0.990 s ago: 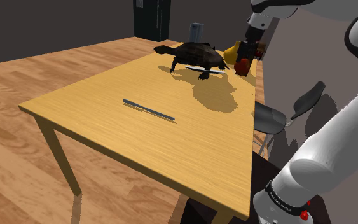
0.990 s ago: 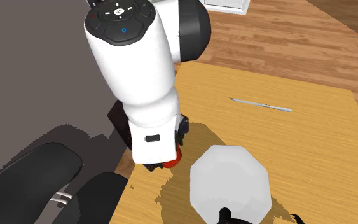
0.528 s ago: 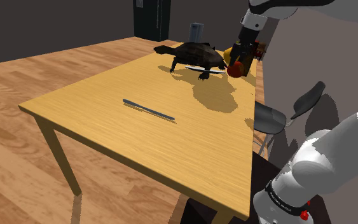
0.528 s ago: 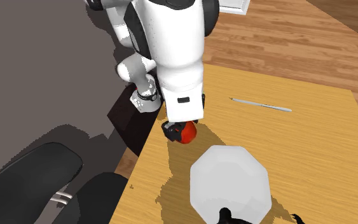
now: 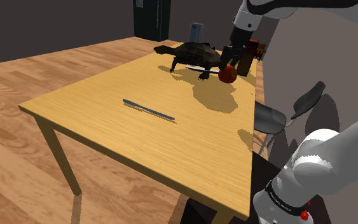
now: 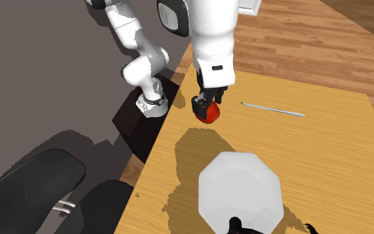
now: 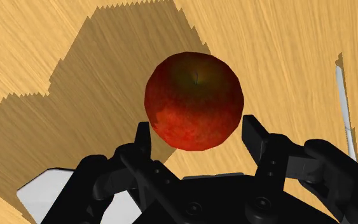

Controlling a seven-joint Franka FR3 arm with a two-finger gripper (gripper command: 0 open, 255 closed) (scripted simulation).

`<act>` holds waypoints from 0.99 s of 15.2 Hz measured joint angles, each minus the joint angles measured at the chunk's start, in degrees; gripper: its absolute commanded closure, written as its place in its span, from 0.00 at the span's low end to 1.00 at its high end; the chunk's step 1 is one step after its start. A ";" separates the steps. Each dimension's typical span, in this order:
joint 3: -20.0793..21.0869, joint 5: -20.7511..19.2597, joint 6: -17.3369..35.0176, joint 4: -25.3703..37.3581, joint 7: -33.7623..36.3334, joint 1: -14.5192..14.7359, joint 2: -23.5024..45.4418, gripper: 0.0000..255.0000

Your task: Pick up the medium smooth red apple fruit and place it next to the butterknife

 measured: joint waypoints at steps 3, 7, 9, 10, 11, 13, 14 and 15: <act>3.29 0.76 0.08 -1.73 4.29 1.25 -1.70 1.00; 7.77 2.04 -0.40 -3.95 9.99 2.96 -4.47 1.00; 9.96 2.86 -0.16 -4.41 12.77 3.87 -4.71 1.00; 11.03 3.26 -0.13 -4.43 14.13 4.32 -4.74 1.00; 12.30 3.72 -0.15 -4.73 15.71 4.85 -5.11 1.00; 14.35 4.53 0.03 -4.76 18.31 5.71 -5.06 1.00; 15.54 4.97 -0.01 -4.28 19.81 6.20 -4.68 1.00; 16.76 5.44 0.14 -4.64 21.34 6.72 -4.94 1.00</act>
